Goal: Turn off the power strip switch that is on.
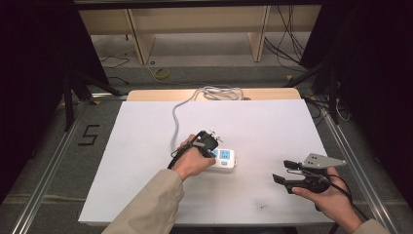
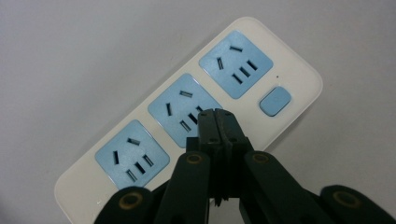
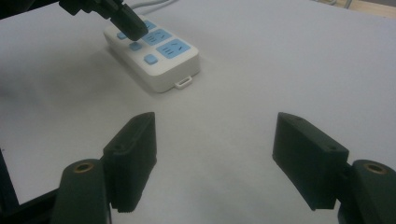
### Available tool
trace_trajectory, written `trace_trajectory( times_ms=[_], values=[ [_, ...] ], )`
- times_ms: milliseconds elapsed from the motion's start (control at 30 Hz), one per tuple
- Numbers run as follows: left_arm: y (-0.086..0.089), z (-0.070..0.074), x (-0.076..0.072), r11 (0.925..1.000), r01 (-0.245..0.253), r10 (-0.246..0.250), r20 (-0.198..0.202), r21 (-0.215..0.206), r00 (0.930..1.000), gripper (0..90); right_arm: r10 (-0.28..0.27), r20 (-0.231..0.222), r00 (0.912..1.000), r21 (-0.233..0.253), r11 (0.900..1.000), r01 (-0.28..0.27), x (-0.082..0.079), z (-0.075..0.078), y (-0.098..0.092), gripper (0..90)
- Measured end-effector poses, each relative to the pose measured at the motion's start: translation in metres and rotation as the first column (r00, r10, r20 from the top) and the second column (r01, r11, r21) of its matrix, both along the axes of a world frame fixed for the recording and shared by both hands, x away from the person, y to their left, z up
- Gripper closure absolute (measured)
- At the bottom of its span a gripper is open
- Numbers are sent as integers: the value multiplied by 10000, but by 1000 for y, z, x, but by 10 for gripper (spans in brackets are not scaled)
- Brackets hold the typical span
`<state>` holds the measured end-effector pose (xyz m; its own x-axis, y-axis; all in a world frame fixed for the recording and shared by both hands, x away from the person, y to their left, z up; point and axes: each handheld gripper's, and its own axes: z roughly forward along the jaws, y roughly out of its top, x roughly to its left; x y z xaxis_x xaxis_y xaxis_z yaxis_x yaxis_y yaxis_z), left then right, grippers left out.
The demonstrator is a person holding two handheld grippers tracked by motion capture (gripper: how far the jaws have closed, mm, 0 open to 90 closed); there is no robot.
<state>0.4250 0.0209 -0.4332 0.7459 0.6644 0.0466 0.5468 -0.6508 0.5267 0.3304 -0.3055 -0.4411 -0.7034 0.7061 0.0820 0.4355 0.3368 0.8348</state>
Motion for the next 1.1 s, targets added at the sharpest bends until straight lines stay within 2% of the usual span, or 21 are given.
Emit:
trace_trajectory(
  times_ms=[200, 233, 367, 467, 867, 1100],
  values=[
    [8, 9, -4, 9982, -27, 48, 356, -606, 9994, 896, -30, -14, 10000, 3, 10000, 30, 0, 0, 0, 309],
    [10, 11, -5, 9971, -72, 105, 438, -754, 9990, 849, -23, 2, 10000, 2, 10000, 23, 0, 0, 0, 308],
    [20, 19, -9, 9946, -141, 216, 723, -1027, 9971, 807, -36, -11, 10000, 0, 10000, 36, 0, 0, 0, 308],
    [27, 23, -10, 9900, -315, 430, 821, -1374, 9957, 758, -28, 16, 10000, 21, 10000, 28, 0, 0, 0, 308],
    [53, 26, -15, 9792, -792, 1027, 1199, -1866, 9875, 567, -52, 7, 10000, 50, 10000, 52, 1, 0, 0, 307],
    [67, 27, -18, 9719, -1002, 1272, 1167, -2131, 9850, 458, -77, -9, 10000, 73, 9999, 77, 1, 0, 0, 306]
  ],
)
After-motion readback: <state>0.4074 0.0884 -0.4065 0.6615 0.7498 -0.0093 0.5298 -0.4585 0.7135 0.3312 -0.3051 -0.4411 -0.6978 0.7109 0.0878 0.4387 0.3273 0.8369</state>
